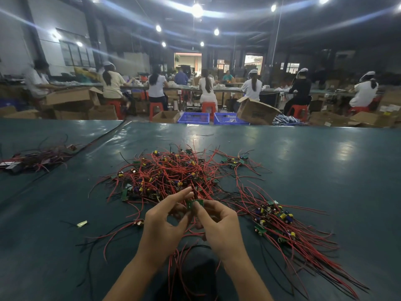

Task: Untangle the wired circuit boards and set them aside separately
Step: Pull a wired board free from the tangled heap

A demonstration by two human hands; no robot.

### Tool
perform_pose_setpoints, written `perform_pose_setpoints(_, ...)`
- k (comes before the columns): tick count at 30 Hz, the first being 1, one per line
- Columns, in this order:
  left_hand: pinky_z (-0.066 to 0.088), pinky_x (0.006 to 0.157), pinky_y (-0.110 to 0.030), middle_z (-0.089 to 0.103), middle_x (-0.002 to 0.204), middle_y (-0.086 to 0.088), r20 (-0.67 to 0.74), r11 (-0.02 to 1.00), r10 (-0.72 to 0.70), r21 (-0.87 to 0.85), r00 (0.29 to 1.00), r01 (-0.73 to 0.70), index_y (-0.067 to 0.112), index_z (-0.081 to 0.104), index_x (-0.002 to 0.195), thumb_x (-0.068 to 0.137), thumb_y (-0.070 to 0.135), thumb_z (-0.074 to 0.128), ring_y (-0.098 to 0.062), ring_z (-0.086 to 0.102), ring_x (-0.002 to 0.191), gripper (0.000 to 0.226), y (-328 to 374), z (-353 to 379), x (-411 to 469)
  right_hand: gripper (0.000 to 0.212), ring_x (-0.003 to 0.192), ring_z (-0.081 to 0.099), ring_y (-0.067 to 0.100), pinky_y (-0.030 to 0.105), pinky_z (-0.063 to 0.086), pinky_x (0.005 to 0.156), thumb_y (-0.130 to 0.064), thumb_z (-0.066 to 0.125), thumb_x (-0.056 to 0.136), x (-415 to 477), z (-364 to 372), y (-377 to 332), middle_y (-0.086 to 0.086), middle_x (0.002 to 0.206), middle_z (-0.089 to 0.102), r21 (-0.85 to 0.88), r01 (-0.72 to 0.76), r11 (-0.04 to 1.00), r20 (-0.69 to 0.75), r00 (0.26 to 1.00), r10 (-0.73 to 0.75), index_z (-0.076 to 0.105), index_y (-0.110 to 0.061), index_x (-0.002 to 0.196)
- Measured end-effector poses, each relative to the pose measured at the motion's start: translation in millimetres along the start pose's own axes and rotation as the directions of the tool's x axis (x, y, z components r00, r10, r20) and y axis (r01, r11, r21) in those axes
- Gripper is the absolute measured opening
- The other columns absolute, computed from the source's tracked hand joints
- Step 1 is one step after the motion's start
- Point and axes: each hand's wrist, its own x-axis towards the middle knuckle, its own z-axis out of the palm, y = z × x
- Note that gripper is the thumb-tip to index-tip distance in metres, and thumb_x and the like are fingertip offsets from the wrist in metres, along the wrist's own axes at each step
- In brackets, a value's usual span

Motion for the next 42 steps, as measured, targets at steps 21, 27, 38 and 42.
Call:
perform_pose_setpoints(21, 0.058, 0.071, -0.027, 0.075, 0.087, 0.001, -0.006, 0.865, -0.404, -0.327, 0.915, 0.380, 0.021, 0.069, 0.103, 0.085, 0.036, 0.060, -0.015, 0.071, 0.077, 0.025, 18.8, 14.0, 3.3, 0.020, 0.068, 0.072, 0.018, 0.022, 0.053, 0.049, -0.013, 0.065, 0.089, 5.0, -12.4, -4.7, 0.014, 0.091, 0.076, 0.550, -0.330, 0.768, 0.068, 0.933, 0.353, 0.068, -0.009, 0.108)
perform_pose_setpoints(27, 0.049, 0.055, -0.017, 0.070, 0.067, -0.004, -0.187, 0.897, -0.389, -0.299, 0.902, 0.325, 0.021, 0.074, 0.074, 0.085, 0.031, 0.064, -0.012, 0.062, 0.057, 0.018, 17.6, 6.6, 5.9, 0.028, 0.064, 0.069, 0.013, 0.021, 0.048, 0.048, -0.034, 0.074, 0.078, 2.7, -8.6, -5.5, 0.010, 0.087, 0.076, 0.348, -0.332, 0.877, 0.138, 0.943, 0.302, 0.075, -0.011, 0.094)
perform_pose_setpoints(38, 0.051, 0.058, -0.019, 0.071, 0.070, 0.003, -0.002, 0.882, -0.438, -0.195, 0.899, 0.430, 0.025, 0.074, 0.079, 0.082, 0.038, 0.065, -0.007, 0.065, 0.061, 0.016, 12.4, 4.2, 5.7, 0.035, 0.054, 0.064, 0.013, 0.020, 0.047, 0.047, -0.036, 0.064, 0.092, -0.4, -1.7, -3.5, 0.008, 0.068, 0.073, 0.132, -0.304, 0.943, 0.115, 0.950, 0.290, 0.079, -0.014, 0.069)
perform_pose_setpoints(42, 0.053, 0.059, -0.026, 0.072, 0.069, 0.003, 0.029, 0.869, -0.470, -0.162, 0.882, 0.468, 0.023, 0.075, 0.080, 0.087, 0.029, 0.066, -0.010, 0.066, 0.062, 0.013, 7.3, 5.0, 4.5, 0.026, 0.052, 0.063, 0.011, 0.020, 0.048, 0.046, -0.032, 0.064, 0.093, 2.1, -2.1, -0.6, 0.006, 0.067, 0.073, 0.126, -0.255, 0.959, 0.056, 0.967, 0.249, 0.075, -0.011, 0.083)
